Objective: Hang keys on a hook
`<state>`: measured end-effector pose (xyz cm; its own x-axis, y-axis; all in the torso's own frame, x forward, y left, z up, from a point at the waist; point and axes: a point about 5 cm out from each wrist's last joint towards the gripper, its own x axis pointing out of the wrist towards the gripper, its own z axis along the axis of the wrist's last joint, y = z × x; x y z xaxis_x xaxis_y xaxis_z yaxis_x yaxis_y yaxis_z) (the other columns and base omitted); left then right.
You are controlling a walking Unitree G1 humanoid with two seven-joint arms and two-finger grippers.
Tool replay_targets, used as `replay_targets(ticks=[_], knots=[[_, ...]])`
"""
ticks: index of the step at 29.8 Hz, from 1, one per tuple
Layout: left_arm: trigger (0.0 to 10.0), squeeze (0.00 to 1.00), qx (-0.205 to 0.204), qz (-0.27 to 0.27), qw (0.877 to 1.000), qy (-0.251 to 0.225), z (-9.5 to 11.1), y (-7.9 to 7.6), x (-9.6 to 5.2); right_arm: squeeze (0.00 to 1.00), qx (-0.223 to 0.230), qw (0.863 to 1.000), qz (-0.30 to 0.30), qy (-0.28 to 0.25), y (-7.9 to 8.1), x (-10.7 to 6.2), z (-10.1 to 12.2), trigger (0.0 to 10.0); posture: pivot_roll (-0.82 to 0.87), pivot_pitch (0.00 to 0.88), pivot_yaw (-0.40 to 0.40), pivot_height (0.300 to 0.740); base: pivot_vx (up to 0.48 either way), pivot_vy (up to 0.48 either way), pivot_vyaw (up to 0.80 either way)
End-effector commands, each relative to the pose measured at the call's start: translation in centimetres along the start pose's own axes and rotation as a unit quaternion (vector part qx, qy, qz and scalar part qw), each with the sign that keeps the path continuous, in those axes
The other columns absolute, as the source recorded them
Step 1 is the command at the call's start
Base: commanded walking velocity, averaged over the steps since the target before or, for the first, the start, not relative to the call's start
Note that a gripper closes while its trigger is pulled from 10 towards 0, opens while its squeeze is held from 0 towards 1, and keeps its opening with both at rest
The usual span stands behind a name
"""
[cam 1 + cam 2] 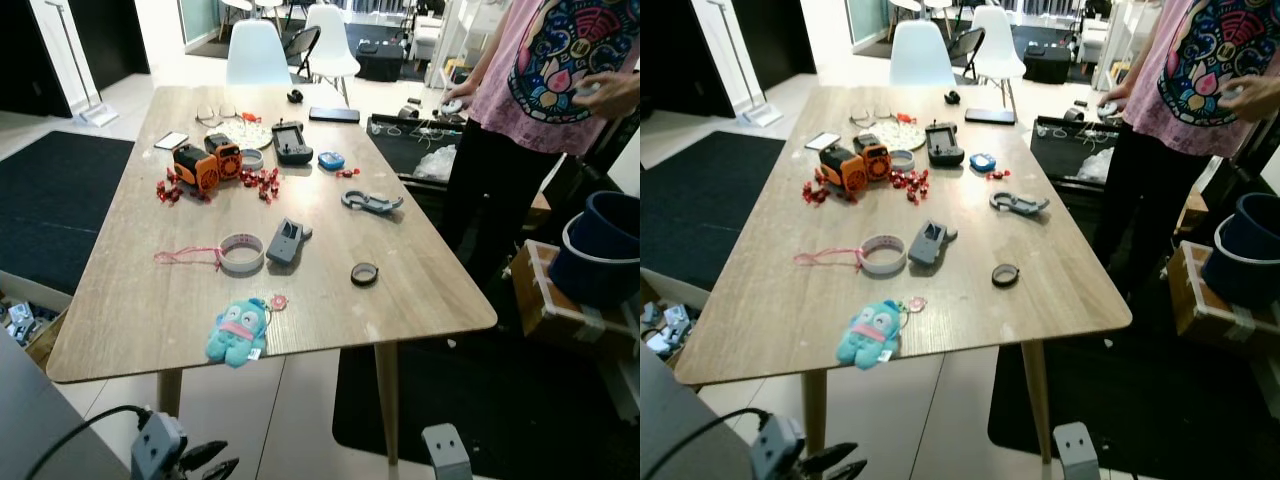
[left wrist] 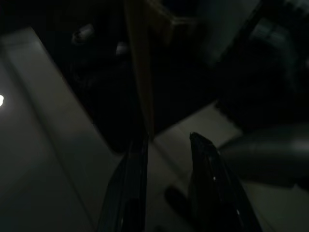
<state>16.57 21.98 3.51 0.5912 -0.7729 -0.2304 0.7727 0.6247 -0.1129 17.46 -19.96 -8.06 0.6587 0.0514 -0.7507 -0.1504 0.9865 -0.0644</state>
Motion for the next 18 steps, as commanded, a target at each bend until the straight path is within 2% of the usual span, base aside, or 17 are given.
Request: replay_targets(ticks=[1,3,4,7,10,11,14,15,17,18], knots=[[10.0,0.00,0.002,-0.014,1.000,-0.020,1.7,0.3,-0.3,0.00,0.000,1.000,-0.001,0.002,-0.2,-0.1,-0.1,10.0,0.07,0.049,-0.041,0.740,0.000,0.000,0.00],[10.0,0.00,0.007,-0.028,0.999,-0.032,3.6,0.7,-0.8,0.00,-0.002,1.000,0.000,0.002,-0.3,-0.1,-0.1,10.0,0.08,0.051,-0.043,0.740,0.000,0.000,0.00],[10.0,0.00,0.007,-0.028,0.999,-0.032,3.6,0.7,-0.8,0.00,-0.002,1.000,0.000,0.002,-0.3,-0.1,-0.1,10.0,0.08,0.051,-0.043,0.740,0.000,0.000,0.00],[10.0,0.00,0.005,-0.035,0.998,-0.042,7.2,1.5,-1.9,0.00,-0.004,1.000,0.002,0.003,-0.3,-0.1,-0.1,10.0,0.07,0.052,-0.043,0.740,0.000,0.000,0.00],[10.0,0.00,0.000,-0.030,0.997,-0.072,9.7,1.9,-1.8,0.00,-0.005,1.000,0.002,0.003,-0.3,-0.1,-0.1,10.0,0.07,0.052,-0.043,0.740,0.000,0.000,0.00],[10.0,0.00,0.000,-0.030,0.997,-0.072,9.7,1.9,-1.8,0.00,-0.005,1.000,0.002,0.003,-0.3,-0.1,-0.1,10.0,0.07,0.052,-0.043,0.740,0.000,0.000,0.00],[10.0,0.00,0.021,-0.029,0.993,-0.111,12.6,2.0,-1.2,0.00,-0.006,1.000,0.002,0.003,-0.3,-0.1,-0.1,10.0,0.08,0.053,-0.045,0.740,0.000,0.000,0.00],[10.0,0.11,0.034,-0.031,0.992,-0.120,13.6,1.9,-0.6,0.00,-0.007,1.000,0.003,0.003,-0.3,-0.1,-0.1,10.0,0.08,0.053,-0.045,0.740,0.000,0.000,0.00],[10.0,0.11,0.041,-0.032,0.991,-0.124,14.3,1.7,-0.2,0.00,-0.007,1.000,0.003,0.003,-0.3,-0.1,-0.1,10.0,0.08,0.053,-0.045,0.740,0.000,0.000,0.00],[10.0,0.40,0.047,-0.043,0.991,-0.117,14.7,1.2,0.3,0.00,-0.007,1.000,0.003,0.003,-0.3,-0.1,-0.1,10.0,0.08,0.053,-0.045,0.740,0.000,0.000,0.00]])
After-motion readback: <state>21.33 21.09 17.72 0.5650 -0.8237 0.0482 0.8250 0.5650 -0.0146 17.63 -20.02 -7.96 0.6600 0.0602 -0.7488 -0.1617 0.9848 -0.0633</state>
